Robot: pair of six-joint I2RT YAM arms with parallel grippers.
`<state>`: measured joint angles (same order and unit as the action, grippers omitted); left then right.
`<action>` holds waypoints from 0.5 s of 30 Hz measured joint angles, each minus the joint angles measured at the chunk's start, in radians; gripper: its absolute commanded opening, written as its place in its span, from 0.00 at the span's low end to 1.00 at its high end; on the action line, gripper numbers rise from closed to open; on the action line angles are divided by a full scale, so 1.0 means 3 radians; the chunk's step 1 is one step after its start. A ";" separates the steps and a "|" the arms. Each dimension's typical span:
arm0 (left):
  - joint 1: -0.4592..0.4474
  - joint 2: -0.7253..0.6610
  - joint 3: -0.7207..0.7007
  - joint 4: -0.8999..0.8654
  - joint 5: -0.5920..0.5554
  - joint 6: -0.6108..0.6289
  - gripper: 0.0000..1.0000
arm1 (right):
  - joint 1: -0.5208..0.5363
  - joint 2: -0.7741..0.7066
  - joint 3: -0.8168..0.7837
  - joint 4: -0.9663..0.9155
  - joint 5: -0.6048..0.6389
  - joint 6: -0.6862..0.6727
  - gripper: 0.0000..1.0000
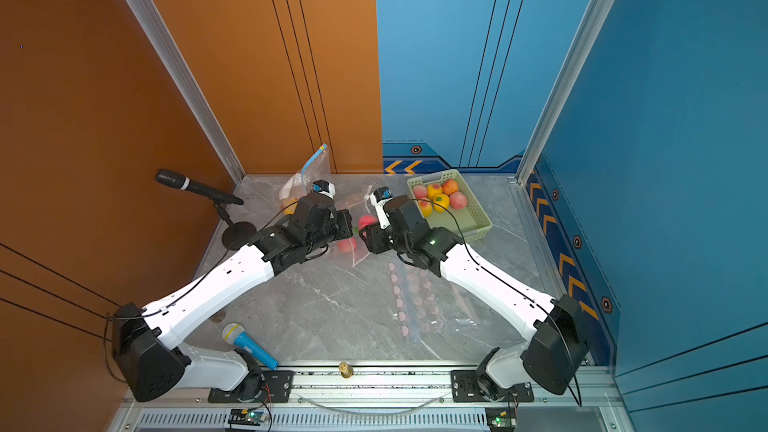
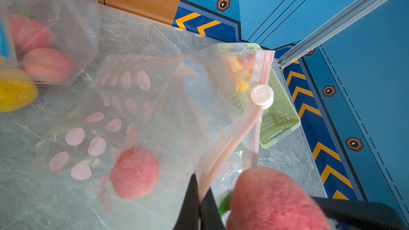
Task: Place the peach in a zip-top bag and seal the zipper
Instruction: Place the peach in the zipper food storage bag.
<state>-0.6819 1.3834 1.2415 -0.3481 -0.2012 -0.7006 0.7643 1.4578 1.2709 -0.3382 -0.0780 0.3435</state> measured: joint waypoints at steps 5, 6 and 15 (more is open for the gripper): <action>-0.0023 0.0000 0.0000 0.0000 0.0001 0.0000 0.00 | 0.0098 0.0286 0.0112 0.0008 0.0127 -0.0048 0.38; -0.0029 0.0000 0.0000 0.0000 0.0003 0.0000 0.00 | 0.0104 0.0319 0.0131 0.0009 0.0164 -0.0050 0.38; -0.0088 -0.0008 0.0000 0.0001 0.0057 -0.0005 0.00 | 0.0070 0.0488 0.0303 0.0032 0.0529 -0.0032 0.62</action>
<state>-0.7082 1.3811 1.2415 -0.3477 -0.1841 -0.7021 0.7853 1.6043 1.3617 -0.3286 0.0807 0.3340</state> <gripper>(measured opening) 0.050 0.564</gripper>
